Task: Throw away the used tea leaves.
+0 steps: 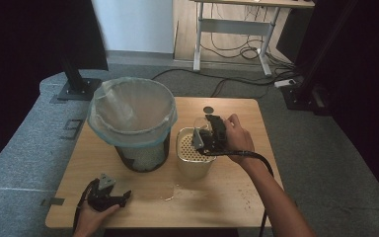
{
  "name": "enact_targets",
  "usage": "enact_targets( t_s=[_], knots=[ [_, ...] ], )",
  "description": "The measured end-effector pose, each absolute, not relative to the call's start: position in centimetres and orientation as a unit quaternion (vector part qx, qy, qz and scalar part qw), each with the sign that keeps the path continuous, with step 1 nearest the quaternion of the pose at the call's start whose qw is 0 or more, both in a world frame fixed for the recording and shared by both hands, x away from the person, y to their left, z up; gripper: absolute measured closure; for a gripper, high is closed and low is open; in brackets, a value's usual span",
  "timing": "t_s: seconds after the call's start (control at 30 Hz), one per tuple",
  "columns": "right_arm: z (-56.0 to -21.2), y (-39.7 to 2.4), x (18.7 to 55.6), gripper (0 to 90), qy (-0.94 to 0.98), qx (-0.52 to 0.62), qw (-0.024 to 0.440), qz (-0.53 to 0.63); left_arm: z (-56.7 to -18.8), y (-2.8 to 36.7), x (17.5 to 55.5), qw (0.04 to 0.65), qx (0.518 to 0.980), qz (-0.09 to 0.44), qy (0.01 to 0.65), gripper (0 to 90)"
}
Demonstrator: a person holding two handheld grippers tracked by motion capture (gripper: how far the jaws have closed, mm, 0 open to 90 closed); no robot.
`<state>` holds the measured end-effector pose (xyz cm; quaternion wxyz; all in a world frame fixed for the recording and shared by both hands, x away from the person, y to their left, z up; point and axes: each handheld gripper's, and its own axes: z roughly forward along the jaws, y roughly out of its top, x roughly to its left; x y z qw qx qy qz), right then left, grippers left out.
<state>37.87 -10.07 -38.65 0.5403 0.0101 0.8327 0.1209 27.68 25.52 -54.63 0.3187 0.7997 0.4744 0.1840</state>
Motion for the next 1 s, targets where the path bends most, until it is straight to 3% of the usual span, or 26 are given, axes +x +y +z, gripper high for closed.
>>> enact_targets(
  t_s=[1.0],
  knots=[
    [-40.7,-8.8,39.0,41.4,0.751,-0.182,0.625,-0.112,-54.6,25.5,27.7,0.319,0.800,0.184,0.474,13.7]
  ],
)
